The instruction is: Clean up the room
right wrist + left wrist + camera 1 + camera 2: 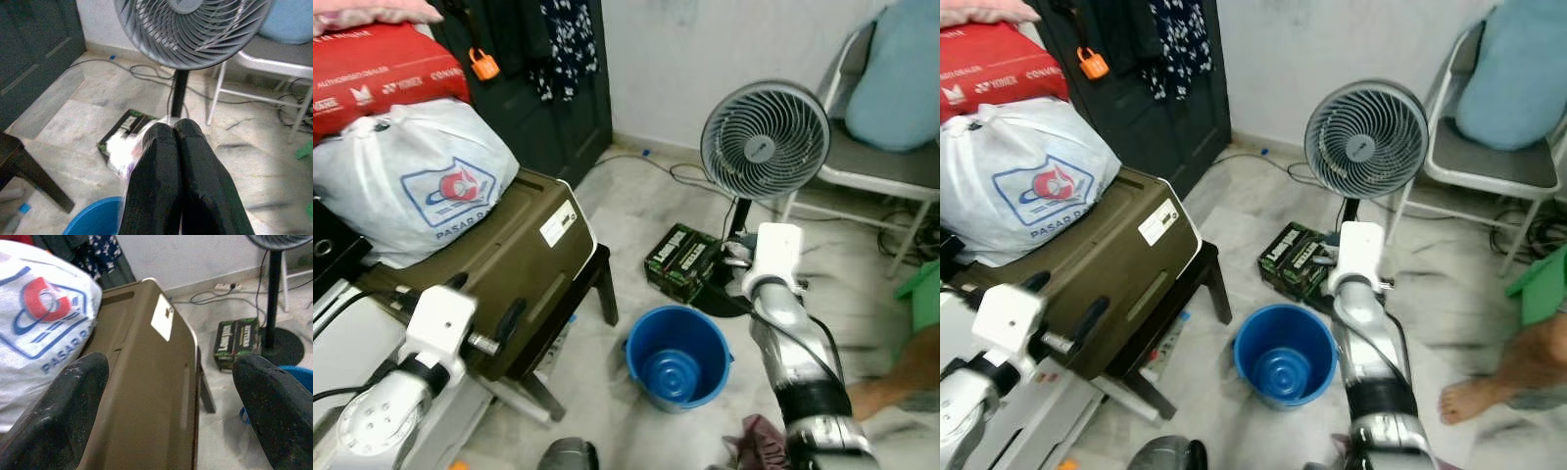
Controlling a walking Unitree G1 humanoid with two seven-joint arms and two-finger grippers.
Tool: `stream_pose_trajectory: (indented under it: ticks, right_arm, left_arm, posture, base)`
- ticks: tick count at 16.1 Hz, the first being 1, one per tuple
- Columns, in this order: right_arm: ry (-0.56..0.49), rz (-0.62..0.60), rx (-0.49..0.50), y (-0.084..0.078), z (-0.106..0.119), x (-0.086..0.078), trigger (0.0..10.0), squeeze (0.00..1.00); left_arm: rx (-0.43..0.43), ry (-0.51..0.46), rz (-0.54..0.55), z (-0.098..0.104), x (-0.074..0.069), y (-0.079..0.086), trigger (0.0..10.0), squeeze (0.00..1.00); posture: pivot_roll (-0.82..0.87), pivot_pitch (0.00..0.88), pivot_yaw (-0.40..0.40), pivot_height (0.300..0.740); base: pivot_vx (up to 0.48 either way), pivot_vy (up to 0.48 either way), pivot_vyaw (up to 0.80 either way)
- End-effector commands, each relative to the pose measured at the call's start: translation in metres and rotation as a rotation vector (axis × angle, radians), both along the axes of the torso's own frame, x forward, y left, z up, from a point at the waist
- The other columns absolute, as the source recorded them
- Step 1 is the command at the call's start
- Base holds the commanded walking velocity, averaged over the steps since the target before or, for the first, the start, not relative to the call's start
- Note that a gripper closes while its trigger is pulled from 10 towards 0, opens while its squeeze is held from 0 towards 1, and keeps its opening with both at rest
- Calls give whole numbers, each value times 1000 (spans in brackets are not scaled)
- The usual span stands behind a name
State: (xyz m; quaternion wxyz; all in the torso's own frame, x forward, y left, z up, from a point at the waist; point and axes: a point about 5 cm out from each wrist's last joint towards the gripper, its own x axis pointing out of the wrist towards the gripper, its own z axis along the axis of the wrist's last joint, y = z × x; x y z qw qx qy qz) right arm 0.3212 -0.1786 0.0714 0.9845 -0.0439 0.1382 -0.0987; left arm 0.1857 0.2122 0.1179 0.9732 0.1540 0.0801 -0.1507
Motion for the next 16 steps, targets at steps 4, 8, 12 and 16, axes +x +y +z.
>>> stream_pose_trajectory:
  ticks: [4,8,12,16]
  right_arm:
    - [41,8,0,13,-9,15,10000,0]
    - [66,-30,5,15,-19,16,10000,0]
    - [93,-48,33,20,-29,12,10000,0]
    - [74,-40,41,27,-27,15,10000,0]
  left_arm:
    - [28,22,3,13,-10,9,10000,0]
    - [49,45,-5,19,-13,13,10000,0]
    - [58,56,-13,22,-12,15,10000,0]
    - [60,63,-16,23,-12,15,10000,0]
  posture:
    - [249,91,121,740]
    - [276,96,147,740]
    - [285,103,161,740]
    - [289,106,163,740]
  base:
    - [0,0,0]
    - [0,0,0]
    - [0,0,0]
    - [0,0,0]
